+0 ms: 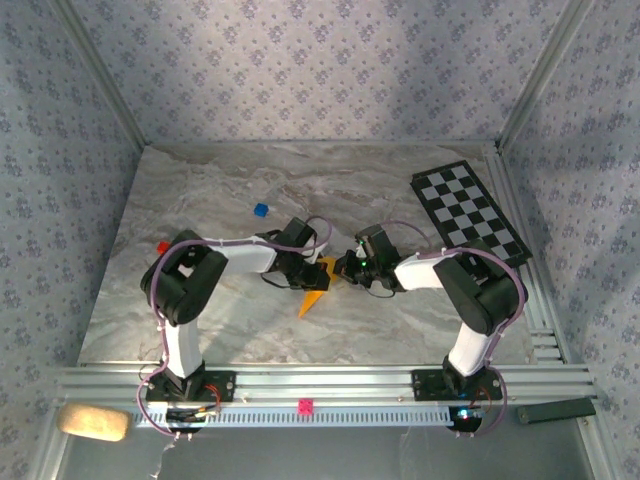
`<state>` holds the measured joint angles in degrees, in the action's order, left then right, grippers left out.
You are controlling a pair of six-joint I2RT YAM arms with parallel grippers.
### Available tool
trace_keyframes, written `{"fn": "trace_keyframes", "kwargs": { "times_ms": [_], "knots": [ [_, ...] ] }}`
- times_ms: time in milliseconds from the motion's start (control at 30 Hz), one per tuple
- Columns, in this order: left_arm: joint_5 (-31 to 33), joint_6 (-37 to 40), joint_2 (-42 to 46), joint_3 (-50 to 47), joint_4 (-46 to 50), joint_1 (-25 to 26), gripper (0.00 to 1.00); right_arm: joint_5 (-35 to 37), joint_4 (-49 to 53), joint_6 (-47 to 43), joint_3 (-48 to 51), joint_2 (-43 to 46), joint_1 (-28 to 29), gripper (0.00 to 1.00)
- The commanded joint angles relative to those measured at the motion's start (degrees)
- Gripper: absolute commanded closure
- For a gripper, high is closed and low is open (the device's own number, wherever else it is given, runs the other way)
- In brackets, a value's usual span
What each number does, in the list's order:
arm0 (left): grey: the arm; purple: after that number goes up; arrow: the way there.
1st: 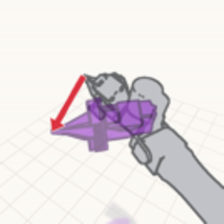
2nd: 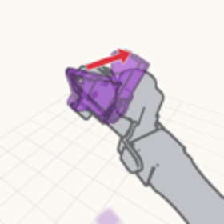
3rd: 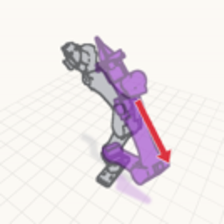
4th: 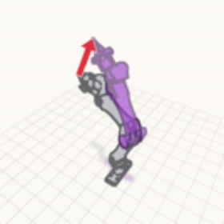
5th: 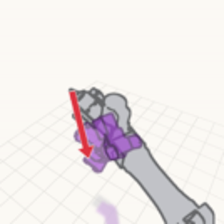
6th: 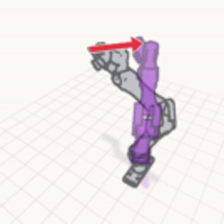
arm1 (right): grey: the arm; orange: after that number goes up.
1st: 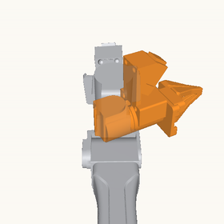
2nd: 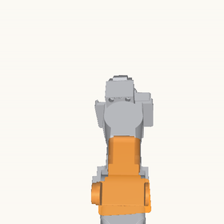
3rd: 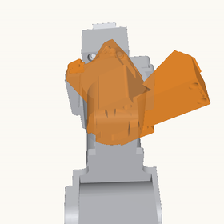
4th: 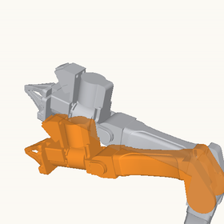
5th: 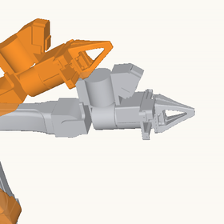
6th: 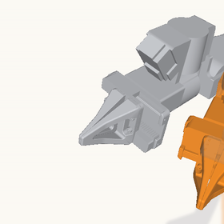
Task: Fold a paper plane with a square sheet of paper (pick it up from the middle)
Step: Fold the wing for the fifth time at the center of the table.
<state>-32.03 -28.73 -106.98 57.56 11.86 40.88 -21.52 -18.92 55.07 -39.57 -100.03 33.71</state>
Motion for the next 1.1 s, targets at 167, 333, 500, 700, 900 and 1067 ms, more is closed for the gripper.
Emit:
{"fn": "trace_keyframes", "kwargs": {
  "times_ms": [167,333,500,700,900,1067],
  "knots": [
    [2.75,3.49,5.7,-8.41,8.66,0.11,0.98,3.24,5.33,0.03,1.6,-3.31,-0.56,0.94],
    [1.88,4.64,9.89,-11.37,11.63,0.0,0.97,3.19,6.07,-0.31,1.21,-2.97,-0.7,0.94],
    [1.73,4.55,14.37,-14.5,11.71,-0.01,0.97,3.06,5.7,-0.31,1.15,-2.56,-0.61,0.94],
    [-2.33,4.33,17.12,-10.06,9.07,-2.97,0.96,2.36,6.03,-0.85,-0.11,-2.32,-0.15,0.94],
    [-5.1,3.47,11.81,-4.57,4.99,-5.24,0.94,2.31,5.66,-0.84,0.01,-2.54,-0.13,0.93],
    [-4.5,3.55,5.64,-2.11,5.13,-5.49,0.94,2.36,5.55,-0.85,-0.21,-2.39,-0.22,0.93]
  ]
}}
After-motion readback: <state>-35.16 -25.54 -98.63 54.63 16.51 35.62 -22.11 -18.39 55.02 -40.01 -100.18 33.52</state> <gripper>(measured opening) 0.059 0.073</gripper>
